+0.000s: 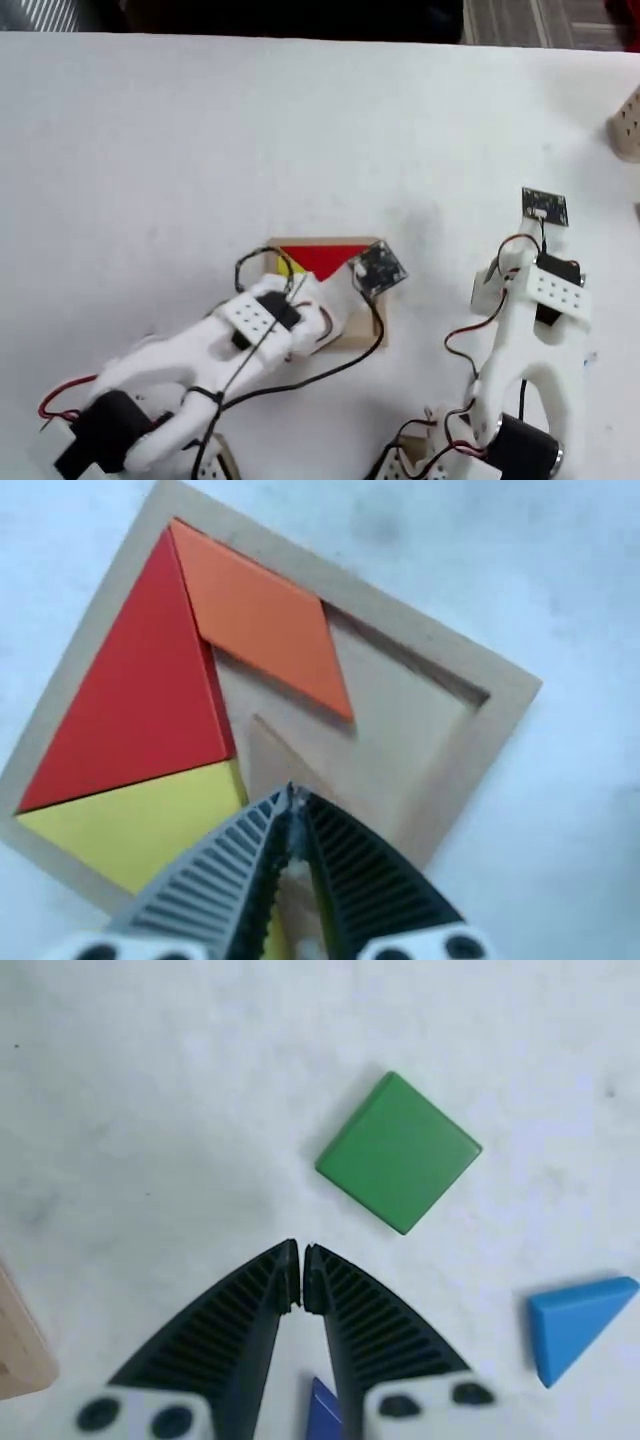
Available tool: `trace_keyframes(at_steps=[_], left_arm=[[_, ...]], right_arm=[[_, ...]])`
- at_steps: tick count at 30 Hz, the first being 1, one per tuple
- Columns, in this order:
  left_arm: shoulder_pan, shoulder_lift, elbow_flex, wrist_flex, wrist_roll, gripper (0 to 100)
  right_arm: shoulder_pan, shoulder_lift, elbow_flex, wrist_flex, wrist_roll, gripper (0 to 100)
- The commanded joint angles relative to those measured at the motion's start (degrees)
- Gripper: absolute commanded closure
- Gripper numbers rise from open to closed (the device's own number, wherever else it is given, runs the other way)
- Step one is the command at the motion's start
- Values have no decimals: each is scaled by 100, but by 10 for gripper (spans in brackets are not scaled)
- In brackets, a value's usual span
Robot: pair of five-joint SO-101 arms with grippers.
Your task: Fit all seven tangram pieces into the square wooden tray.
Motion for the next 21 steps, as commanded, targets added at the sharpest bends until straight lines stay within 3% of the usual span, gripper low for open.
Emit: trace_keyframes(at_steps=[1, 7, 21], left_arm=[[-268, -268, 9, 53, 9, 980], [-716, -312, 62, 88, 9, 980], [75, -312, 167, 571, 0, 980]], right_arm=[[84, -215, -18, -57, 97, 981], [75, -215, -18, -57, 97, 981], [57, -215, -18, -66, 105, 981]])
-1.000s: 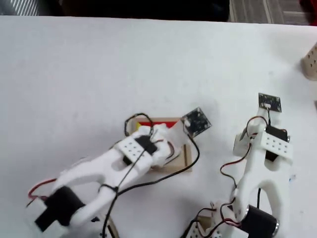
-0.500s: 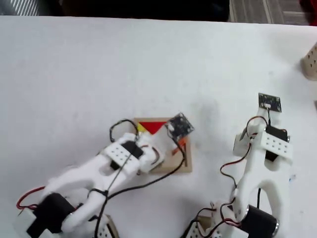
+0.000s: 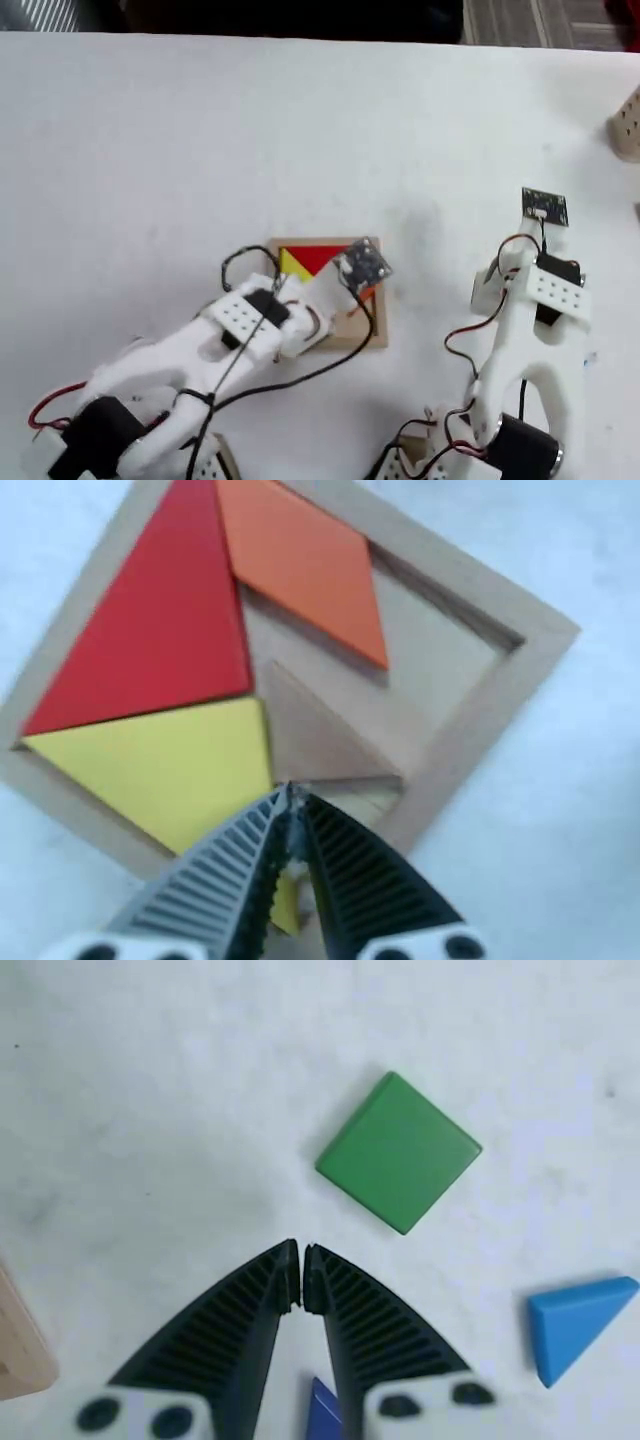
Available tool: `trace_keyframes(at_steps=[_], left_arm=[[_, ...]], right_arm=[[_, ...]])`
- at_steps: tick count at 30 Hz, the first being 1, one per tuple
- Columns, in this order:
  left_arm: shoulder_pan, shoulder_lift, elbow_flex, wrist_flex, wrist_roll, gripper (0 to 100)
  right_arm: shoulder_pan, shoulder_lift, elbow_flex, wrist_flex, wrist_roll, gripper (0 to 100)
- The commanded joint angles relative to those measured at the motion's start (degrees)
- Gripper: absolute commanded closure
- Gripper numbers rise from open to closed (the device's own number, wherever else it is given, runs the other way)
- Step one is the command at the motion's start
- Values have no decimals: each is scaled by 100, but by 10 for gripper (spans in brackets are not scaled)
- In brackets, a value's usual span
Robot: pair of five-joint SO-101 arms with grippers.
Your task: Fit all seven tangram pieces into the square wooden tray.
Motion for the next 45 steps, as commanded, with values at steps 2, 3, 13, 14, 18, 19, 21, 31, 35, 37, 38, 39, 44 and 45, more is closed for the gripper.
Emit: trace_keyframes(at_steps=[2, 3, 13, 14, 18, 19, 21, 31, 35, 37, 38, 39, 44, 45], left_arm=[[189, -84, -18, 44, 0, 980], [189, -84, -18, 44, 9, 980], [207, -66, -97, -79, 26, 980], [207, -57, -132, -105, 141, 980], [207, -40, -255, -352, 607, 980], [207, 31, -281, -431, 615, 980], [207, 312, -431, -510, 615, 980], [215, 1288, -1459, -132, 651, 980], [215, 1288, -1459, -132, 651, 980], [215, 1288, -1477, -149, 651, 980], [215, 1288, -1477, -185, 651, 980], [215, 1288, -1477, -299, 651, 980], [207, 1288, -1477, -519, 651, 980], [207, 1288, -1477, -554, 651, 980]], right_arm=[[66, -215, -18, -66, 105, 981], [66, -215, -18, -66, 105, 981], [66, -215, -18, -66, 105, 981], [66, -215, -18, -66, 105, 981], [75, -215, -18, -66, 105, 981], [75, -215, -18, -66, 105, 981], [75, -215, -18, -66, 105, 981], [84, -215, -18, -66, 114, 981], [84, -215, -18, -66, 114, 981], [84, -215, -18, -66, 114, 981], [84, -215, -18, -66, 114, 981], [84, -215, -18, -66, 114, 981], [84, -215, -18, -66, 114, 981], [84, -215, -18, -66, 114, 981]])
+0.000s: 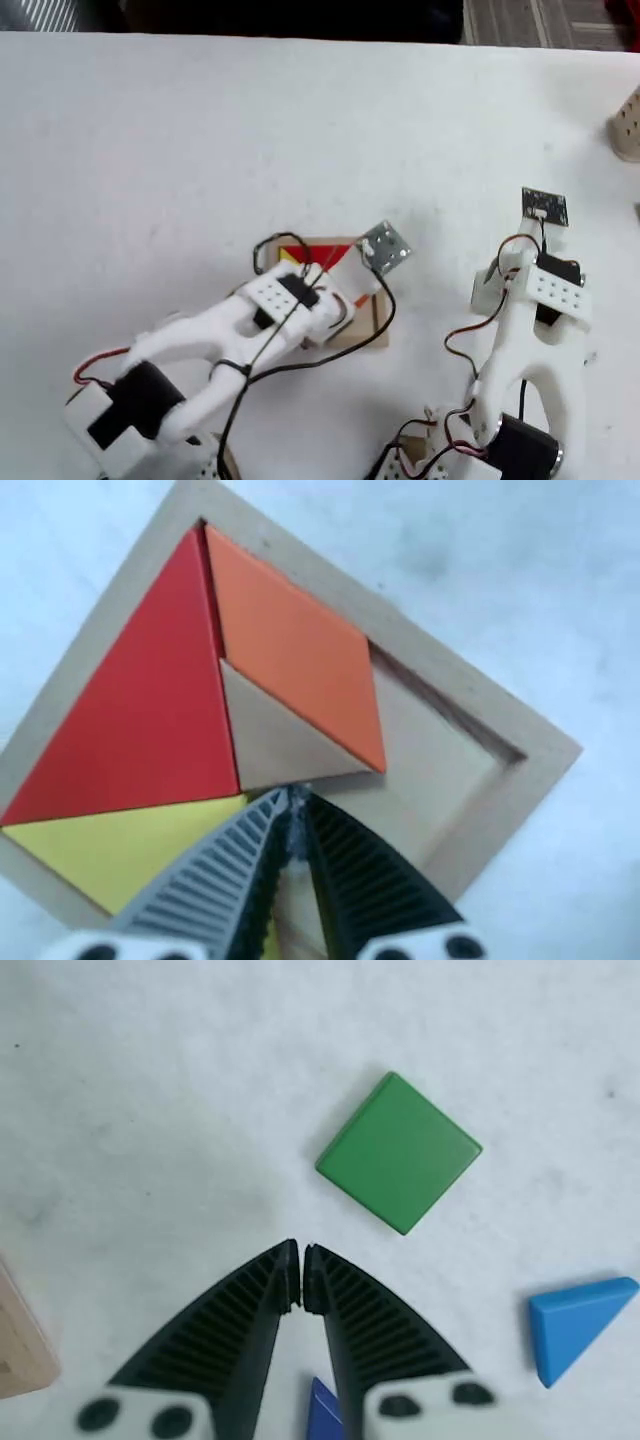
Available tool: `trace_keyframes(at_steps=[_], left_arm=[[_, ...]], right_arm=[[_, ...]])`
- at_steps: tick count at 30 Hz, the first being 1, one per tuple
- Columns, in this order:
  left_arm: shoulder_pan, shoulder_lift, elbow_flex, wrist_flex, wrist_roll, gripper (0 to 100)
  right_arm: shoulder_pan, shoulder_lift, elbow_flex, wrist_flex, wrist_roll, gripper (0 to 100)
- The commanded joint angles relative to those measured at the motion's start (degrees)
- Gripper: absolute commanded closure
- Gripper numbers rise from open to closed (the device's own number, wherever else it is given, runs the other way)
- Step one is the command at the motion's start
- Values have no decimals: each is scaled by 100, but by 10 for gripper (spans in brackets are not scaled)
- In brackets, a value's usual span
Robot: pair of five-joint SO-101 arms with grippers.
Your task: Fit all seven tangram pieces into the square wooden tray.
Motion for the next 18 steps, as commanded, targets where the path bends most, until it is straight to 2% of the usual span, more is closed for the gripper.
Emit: trace_keyframes(at_steps=[1, 5, 7, 12, 15, 18], left_arm=[[66, -40, -281, -229, 53, 980], [66, -286, -237, -167, 62, 980], [48, -655, -229, 132, 62, 980], [13, -1411, -123, 703, 571, 980], [-4, -1684, 158, 695, 563, 980], [-286, -1912, 334, 695, 563, 980]], right_arm=[[84, -215, -18, -66, 105, 981], [84, -224, -26, 22, 114, 981], [101, -268, -70, 207, 343, 981], [514, -215, -659, 637, 651, 981], [470, -215, -1011, 1244, 1495, 958], [462, -215, -1310, 1780, 2119, 865]])
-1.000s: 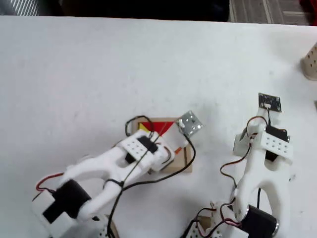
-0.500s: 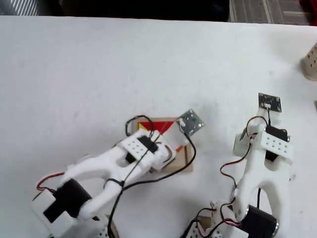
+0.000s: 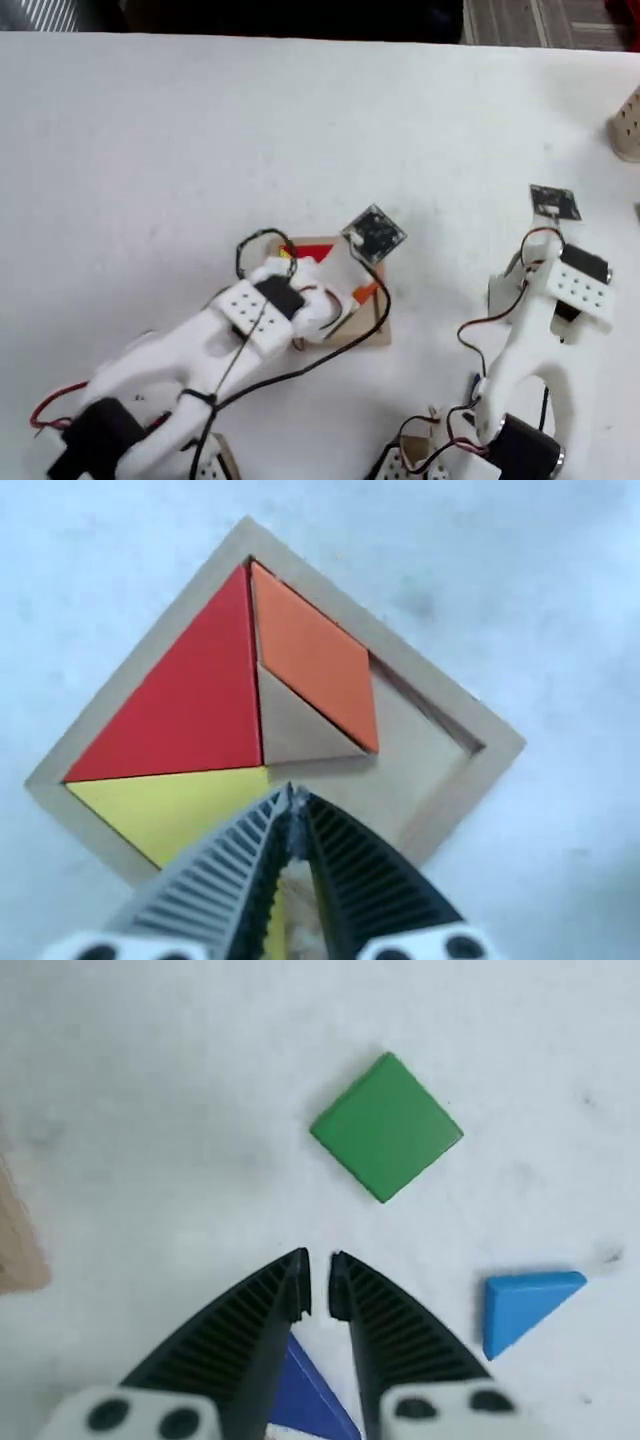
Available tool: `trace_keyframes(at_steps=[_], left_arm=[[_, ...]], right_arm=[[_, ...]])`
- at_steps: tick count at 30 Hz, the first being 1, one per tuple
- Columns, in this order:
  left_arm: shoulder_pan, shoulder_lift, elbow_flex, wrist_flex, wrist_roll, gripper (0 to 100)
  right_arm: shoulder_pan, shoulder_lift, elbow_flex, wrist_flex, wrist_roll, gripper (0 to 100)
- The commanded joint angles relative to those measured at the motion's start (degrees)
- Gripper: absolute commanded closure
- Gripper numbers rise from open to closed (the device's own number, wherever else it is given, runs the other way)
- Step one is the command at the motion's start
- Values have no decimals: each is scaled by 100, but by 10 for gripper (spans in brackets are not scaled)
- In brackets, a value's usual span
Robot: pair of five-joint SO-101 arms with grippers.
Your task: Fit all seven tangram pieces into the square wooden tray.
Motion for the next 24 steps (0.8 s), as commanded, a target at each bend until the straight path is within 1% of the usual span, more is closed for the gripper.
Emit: trace_keyframes(at_steps=[1, 2, 4, 7, 9, 13, 16, 19, 21, 24], left_arm=[[-409, -470, 53, 44, 88, 980], [-567, -505, 53, 44, 97, 980], [-927, -549, 62, 53, 105, 980], [-1543, -549, 88, 53, 97, 980], [-1965, -593, 229, 9, 88, 980], [-2527, -593, 545, -440, 70, 980], [-2686, -593, 659, -738, 70, 980], [-2633, -593, 782, -958, 70, 980], [-2624, -593, 844, -1073, 70, 980], [-2624, -567, 870, -1143, 70, 980]], right_arm=[[75, -215, -501, 479, 642, 837], [127, -215, -510, 462, 668, 817], [189, -215, -536, 418, 721, 808], [259, -180, -492, 259, 1108, 808], [277, -22, -484, 163, 1495, 807], [233, 558, -501, -207, 2541, 806], [224, 1103, -712, -277, 3068, 805], [224, 1622, -1108, -277, 3341, 804], [224, 1974, -1442, -277, 3385, 800], [224, 2431, -1846, -259, 3754, 735]])
